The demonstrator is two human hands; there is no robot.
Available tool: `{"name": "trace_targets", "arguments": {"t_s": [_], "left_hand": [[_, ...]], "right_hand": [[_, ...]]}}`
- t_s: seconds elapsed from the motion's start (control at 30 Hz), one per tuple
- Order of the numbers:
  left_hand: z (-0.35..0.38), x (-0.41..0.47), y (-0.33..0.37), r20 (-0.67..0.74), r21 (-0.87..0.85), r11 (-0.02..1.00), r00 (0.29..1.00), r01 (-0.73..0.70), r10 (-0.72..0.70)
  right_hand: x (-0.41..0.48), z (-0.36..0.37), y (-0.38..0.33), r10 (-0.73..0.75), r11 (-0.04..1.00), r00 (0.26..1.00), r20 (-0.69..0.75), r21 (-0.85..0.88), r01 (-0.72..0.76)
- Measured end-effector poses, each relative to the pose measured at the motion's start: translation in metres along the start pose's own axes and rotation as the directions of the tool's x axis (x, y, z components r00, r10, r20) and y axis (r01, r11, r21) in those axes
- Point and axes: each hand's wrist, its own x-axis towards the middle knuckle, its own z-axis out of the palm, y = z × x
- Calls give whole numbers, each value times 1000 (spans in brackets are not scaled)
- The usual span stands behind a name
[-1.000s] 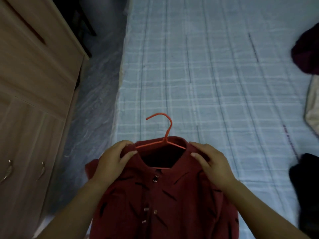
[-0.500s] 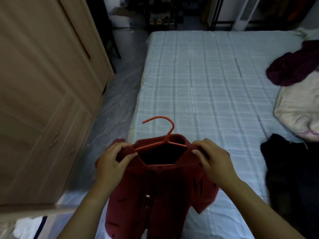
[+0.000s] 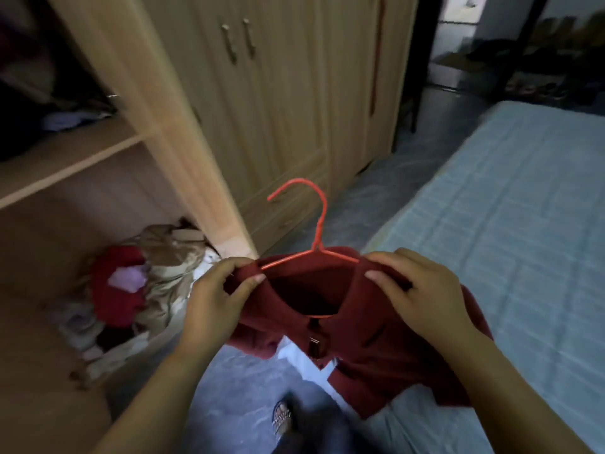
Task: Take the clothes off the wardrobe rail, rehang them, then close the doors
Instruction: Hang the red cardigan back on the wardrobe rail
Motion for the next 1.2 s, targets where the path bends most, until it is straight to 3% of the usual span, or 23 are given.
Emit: {"name": "trace_targets", "arguments": {"t_s": [0.3, 0.5, 0.73, 0.87, 1.2], "left_hand": [[-112, 34, -50, -274, 10, 1000, 962, -7, 10], [-207, 94, -100, -369, 35, 999, 929, -23, 34], [-337, 188, -148, -422, 198, 979, 898, -41, 123], [-407, 248, -158, -492, 319, 945, 839, -73, 230], [-553, 429, -146, -654, 452, 880, 616, -147, 439]], "right_hand": [[97, 65, -101, -226, 967, 974, -26, 118, 228], [179, 139, -176, -318, 923, 947, -45, 215, 320], [287, 220, -278, -412, 865, 905, -105, 267, 424], [361, 246, -334, -482, 812, 863, -153, 292, 506], [580, 275, -462, -523, 690, 721, -454, 272, 671]]}}
